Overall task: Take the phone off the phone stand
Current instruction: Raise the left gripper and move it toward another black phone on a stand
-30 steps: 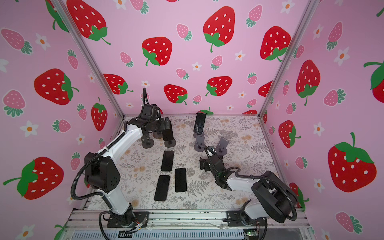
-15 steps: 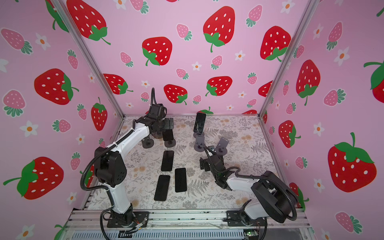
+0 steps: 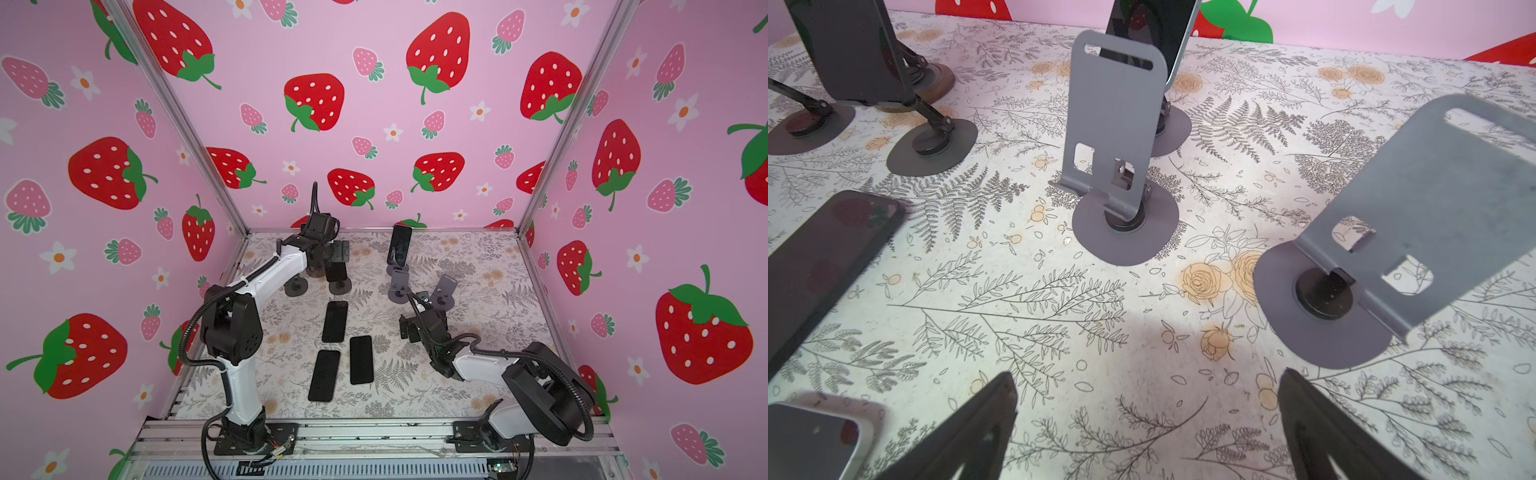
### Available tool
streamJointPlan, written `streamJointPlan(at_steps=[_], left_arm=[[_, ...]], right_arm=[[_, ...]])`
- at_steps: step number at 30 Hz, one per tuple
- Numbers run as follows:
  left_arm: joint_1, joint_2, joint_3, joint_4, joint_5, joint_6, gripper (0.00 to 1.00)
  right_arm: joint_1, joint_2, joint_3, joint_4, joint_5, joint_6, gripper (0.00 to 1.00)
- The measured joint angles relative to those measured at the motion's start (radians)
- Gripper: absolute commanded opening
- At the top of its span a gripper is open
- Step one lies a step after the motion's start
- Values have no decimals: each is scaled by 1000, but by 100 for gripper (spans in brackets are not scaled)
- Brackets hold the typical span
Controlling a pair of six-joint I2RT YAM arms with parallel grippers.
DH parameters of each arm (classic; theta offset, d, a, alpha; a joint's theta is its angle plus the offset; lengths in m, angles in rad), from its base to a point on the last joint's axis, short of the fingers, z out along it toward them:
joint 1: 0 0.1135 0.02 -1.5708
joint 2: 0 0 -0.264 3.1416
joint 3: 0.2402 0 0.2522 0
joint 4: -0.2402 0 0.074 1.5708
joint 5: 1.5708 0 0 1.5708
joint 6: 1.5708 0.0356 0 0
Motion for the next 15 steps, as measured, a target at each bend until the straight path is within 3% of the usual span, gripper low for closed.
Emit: streamJointPlan(at_steps=[7, 15], left_arm=[[-5, 0, 0, 8, -15, -34, 76], [-13, 0, 3, 7, -19, -34, 73]], right_arm=[[0, 0, 0, 0, 0, 0, 100], [0, 0, 0, 0, 0, 0, 100]])
